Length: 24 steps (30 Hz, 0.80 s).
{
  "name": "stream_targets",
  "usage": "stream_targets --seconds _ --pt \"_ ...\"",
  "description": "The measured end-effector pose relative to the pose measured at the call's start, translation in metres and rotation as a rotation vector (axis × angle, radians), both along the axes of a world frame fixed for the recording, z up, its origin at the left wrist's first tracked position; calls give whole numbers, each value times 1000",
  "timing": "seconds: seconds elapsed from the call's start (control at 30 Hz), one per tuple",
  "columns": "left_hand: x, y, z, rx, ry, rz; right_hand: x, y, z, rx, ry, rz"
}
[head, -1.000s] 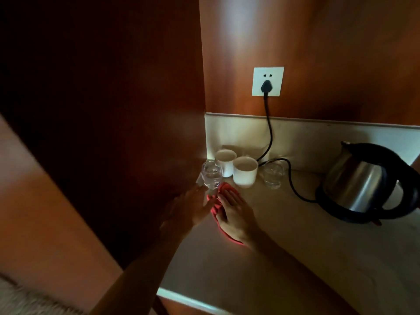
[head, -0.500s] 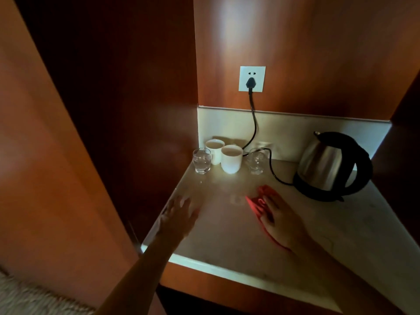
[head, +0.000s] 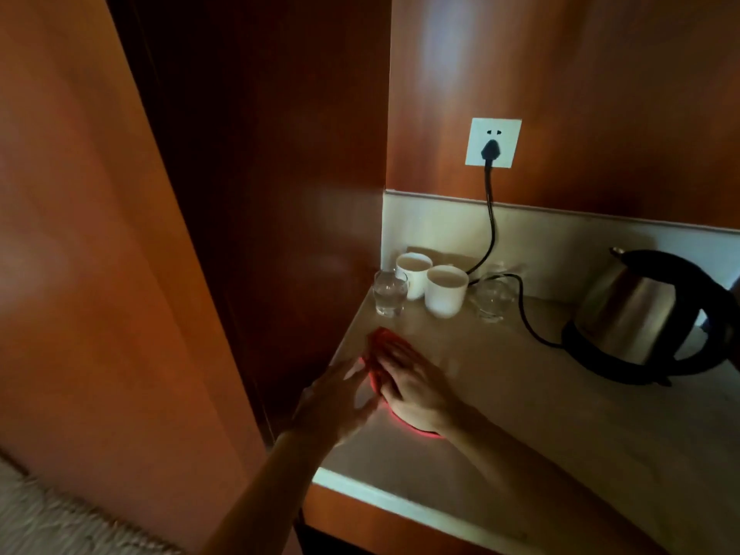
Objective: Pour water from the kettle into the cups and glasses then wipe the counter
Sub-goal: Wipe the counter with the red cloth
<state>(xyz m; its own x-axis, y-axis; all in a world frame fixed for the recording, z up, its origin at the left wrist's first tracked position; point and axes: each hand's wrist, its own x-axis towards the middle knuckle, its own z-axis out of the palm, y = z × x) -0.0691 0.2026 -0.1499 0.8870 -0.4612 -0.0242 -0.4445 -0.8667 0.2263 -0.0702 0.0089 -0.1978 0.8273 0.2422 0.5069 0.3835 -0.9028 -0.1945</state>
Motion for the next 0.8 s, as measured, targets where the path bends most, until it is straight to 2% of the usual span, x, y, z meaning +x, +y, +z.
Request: stream_targets --seconds 0.13,0.3,0.47,0.6,0.8 --pt "6 0 -9 -106 -65 -10 28 -1 10 -42 23 15" --pt "12 1 -22 1 -81 -46 0 -27 15 16 31 -78" --pt "7 -4 -18 67 -73 -23 -70 -118 10 -76 -15 -173" --pt "8 -6 -10 94 6 -47 -143 -174 5 -121 47 -303" --pt "-7 -8 4 170 29 -81 -219 -152 1 -165 50 -303"
